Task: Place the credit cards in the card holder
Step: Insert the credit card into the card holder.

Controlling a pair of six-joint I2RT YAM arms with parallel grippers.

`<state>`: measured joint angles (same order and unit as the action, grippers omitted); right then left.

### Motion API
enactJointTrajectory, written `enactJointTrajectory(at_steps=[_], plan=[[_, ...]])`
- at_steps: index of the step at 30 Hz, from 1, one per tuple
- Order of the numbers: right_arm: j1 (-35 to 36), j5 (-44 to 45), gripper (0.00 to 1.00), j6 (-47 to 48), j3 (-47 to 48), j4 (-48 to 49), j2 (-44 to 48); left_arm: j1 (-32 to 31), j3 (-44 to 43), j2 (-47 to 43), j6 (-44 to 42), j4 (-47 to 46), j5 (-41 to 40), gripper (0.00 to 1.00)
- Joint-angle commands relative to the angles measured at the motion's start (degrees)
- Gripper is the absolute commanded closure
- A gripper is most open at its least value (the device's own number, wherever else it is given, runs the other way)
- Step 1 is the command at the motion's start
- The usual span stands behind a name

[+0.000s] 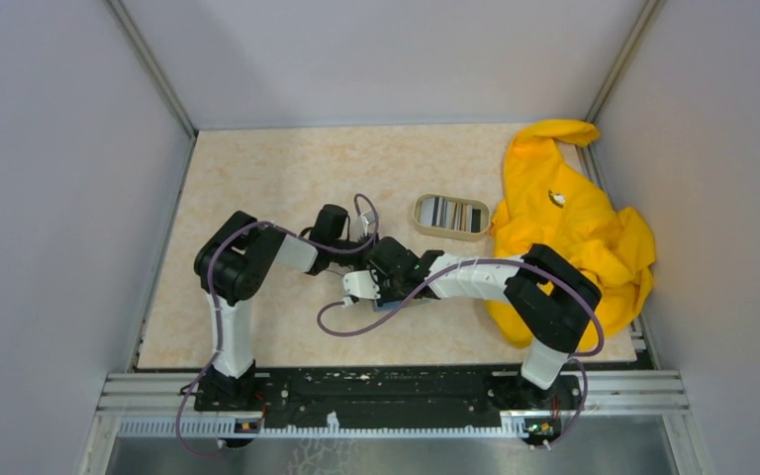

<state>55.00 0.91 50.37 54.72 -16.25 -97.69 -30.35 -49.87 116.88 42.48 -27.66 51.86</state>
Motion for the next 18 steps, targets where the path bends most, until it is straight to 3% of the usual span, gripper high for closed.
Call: enactJointTrajectory(at_steps=[1,10,18], plan=[[-3.18,2.56,0.94,0.2,-0.36,-0.4,3.54,0.22,0.97,2.6,-3.93,5.03,-6.01,0.6],[-5.95,-1.28,0.93,0.26,-0.07,-2.35,5.92,0.71,1.89,0.36,-3.78,3.7,-6.94,0.54],[-8.42,-23.78,0.89,1.72,2.76,-11.23,11.41,1.22,3.7,-6.97,-3.3,0.68,-8.86,0.49]])
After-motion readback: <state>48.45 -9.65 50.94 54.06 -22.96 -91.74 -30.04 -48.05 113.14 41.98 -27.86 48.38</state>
